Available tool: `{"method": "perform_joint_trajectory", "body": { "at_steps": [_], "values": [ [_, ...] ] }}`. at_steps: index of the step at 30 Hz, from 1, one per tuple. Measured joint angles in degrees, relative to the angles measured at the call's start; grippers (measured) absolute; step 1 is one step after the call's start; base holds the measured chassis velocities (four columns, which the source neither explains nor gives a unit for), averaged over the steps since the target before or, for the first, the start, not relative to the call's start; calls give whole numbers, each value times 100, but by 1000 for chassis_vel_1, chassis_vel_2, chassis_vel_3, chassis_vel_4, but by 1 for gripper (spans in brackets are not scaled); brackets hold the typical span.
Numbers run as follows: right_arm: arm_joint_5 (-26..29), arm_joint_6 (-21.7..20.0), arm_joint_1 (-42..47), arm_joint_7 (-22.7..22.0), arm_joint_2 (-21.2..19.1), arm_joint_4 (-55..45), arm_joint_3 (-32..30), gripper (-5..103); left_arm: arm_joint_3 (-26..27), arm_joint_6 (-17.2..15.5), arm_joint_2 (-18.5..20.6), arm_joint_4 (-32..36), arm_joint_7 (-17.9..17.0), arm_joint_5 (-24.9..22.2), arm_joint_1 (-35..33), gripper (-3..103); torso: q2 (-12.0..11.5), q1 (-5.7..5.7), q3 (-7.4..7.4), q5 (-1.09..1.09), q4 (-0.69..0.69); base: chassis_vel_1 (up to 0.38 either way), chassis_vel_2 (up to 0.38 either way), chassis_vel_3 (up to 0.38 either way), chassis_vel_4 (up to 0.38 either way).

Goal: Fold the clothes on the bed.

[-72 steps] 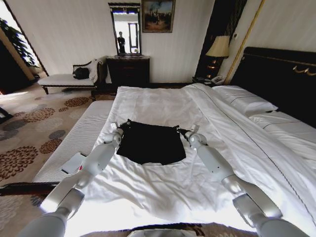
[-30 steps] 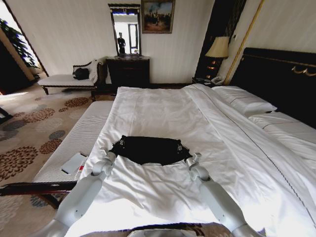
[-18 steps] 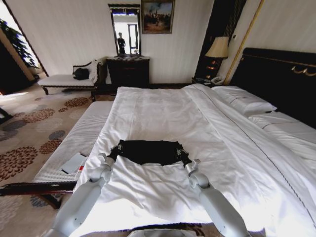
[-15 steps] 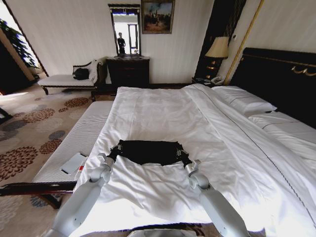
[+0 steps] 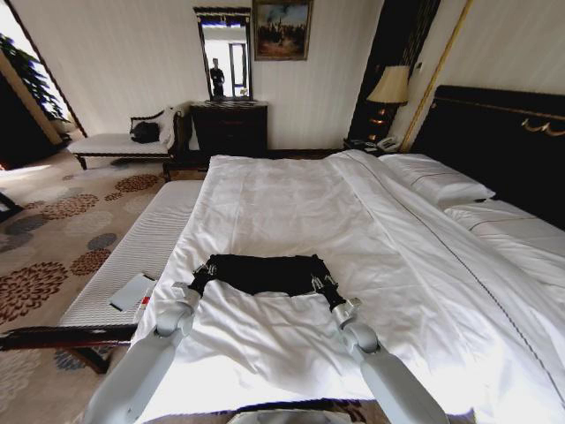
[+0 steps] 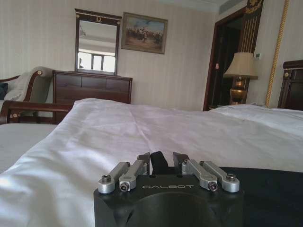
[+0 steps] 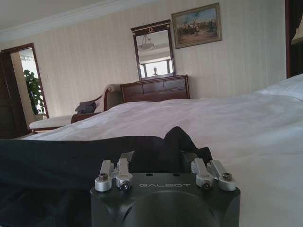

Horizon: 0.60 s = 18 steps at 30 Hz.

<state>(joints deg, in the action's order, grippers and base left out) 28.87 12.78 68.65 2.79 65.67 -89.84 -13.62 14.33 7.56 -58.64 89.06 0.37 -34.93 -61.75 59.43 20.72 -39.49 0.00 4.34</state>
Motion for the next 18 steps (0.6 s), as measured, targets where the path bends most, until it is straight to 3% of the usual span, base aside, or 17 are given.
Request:
{"method": "perform_joint_trajectory", "body": {
  "at_steps": [6,8,9,11,13,16,18],
  "values": [
    [-4,48,713,-16,-145,-718,-516,79,542,69,129,444,-2,386,-486,56,0,0,0,2,3,0,0,0,0],
    [11,42,808,-27,-230,-880,-633,85,671,72,144,539,0,420,-620,56,0,0,0,1,2,0,0,0,0],
    [38,-2,827,-79,-400,-1024,-736,89,840,104,166,640,2,524,-793,61,0,-1,1,-1,1,0,0,0,0],
    [58,-49,761,-121,-541,-1074,-766,89,962,139,181,720,-5,600,-938,67,1,-1,1,-1,3,0,0,0,0],
    [208,-187,342,-220,-942,-1066,-693,98,1180,166,202,976,1,679,-1390,77,0,0,0,-1,1,0,0,0,0],
    [437,-357,-410,-248,-1379,-814,-414,100,1437,181,198,1376,-2,736,-1932,93,0,0,-1,4,-8,0,0,0,0],
    [466,-380,-577,-232,-1544,-689,-387,100,1400,185,236,1460,-5,772,-2043,93,-1,1,-1,2,-11,0,0,0,0]
  ]
}}
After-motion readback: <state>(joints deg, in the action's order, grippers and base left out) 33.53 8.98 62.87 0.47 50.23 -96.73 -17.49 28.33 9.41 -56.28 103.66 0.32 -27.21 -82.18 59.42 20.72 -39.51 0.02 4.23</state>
